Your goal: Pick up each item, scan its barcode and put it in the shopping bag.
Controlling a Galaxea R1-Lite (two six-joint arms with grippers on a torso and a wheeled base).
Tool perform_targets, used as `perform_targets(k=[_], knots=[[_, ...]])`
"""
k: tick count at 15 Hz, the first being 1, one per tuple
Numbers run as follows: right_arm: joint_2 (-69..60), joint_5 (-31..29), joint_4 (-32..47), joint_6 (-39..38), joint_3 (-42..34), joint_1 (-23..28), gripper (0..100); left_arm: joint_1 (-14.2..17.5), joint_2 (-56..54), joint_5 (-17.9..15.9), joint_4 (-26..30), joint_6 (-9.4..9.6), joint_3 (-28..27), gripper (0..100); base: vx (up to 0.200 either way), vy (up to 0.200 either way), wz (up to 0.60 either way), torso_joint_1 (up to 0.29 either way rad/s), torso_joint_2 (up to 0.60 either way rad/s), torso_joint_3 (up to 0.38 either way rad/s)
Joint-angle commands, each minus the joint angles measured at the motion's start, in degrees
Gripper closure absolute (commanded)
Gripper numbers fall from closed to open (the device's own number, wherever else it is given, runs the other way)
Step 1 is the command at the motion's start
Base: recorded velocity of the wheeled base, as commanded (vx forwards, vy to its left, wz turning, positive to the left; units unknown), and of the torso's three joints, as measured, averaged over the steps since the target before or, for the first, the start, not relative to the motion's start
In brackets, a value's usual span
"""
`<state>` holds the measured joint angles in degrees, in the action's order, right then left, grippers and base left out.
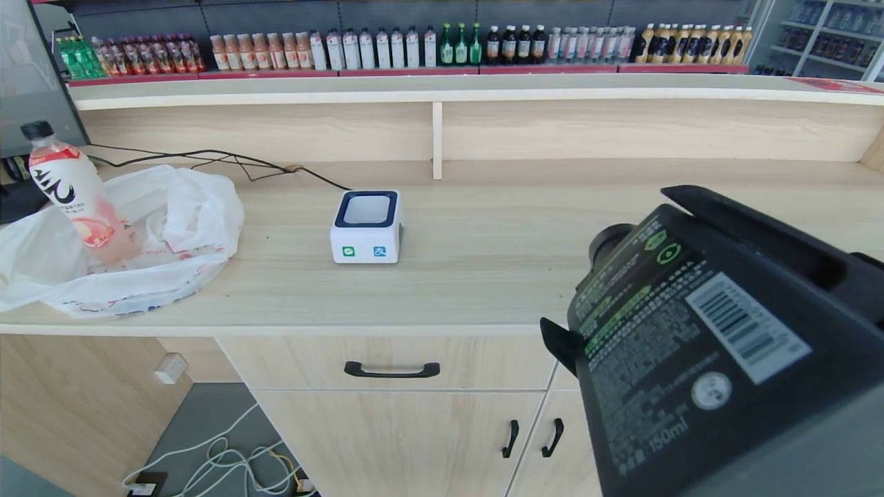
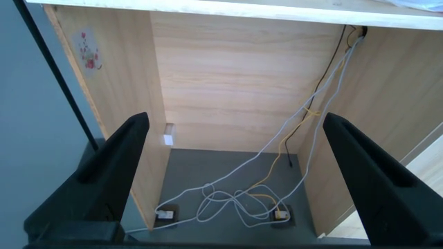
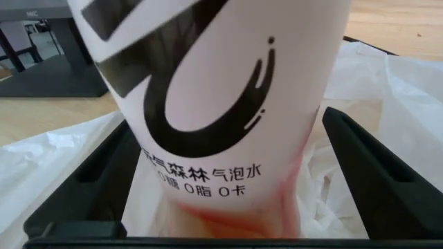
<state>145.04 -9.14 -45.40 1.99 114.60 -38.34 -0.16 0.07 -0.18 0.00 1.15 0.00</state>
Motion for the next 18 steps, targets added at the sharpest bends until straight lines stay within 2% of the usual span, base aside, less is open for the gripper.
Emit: perform_targets(k=[1, 6, 13, 18], knots=[[-1.43, 0.00, -0.22, 0.03, -0.01, -0.07, 0, 0.07, 0.01, 0.01, 0.00, -0.09, 0.00, 0, 0.000, 0.000, 0.00, 0.000, 0.00, 0.000], [-3.10, 0.00, -1.71, 0.03, -0.01, -0.68, 0, -0.02, 0.01, 0.01, 0.00, 0.00, 0.00, 0, 0.000, 0.000, 0.00, 0.000, 0.00, 0.000], [-6.53, 0.00, -7.86, 0.74, -0.01, -1.12, 0, -0.02, 0.01, 0.01, 0.00, 0.00, 0.00, 0, 0.000, 0.000, 0.00, 0.000, 0.00, 0.000], [-15.76, 0.00, -11.03, 1.44, -14.85, -1.65, 0, 0.07, 0.01, 0.01, 0.00, -0.18, 0.00, 0, 0.000, 0.000, 0.00, 0.000, 0.00, 0.000]])
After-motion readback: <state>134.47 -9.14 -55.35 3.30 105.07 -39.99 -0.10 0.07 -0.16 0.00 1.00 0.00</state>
